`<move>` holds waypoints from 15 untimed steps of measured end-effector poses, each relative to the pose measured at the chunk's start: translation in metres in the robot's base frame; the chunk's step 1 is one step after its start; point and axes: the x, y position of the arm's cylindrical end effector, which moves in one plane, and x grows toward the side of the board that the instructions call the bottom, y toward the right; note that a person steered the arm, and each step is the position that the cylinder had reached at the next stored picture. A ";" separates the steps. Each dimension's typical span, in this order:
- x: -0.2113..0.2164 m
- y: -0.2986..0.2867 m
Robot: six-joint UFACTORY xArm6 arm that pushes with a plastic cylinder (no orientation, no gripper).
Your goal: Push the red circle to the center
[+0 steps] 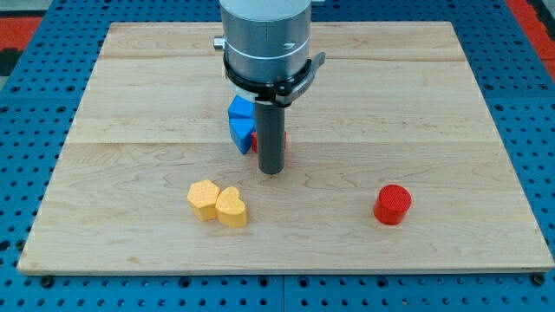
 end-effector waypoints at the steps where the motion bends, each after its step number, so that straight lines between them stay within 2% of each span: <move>1: 0.001 0.000; 3: -0.008 0.001; 4: 0.014 0.082; 5: 0.022 0.202; 6: 0.063 0.235; 7: 0.102 0.205; 8: 0.079 0.169; 9: 0.023 0.164; 10: 0.010 0.141; 11: 0.064 0.175; 12: 0.104 0.167; 13: 0.072 0.127; 14: 0.021 0.079; 15: -0.005 0.047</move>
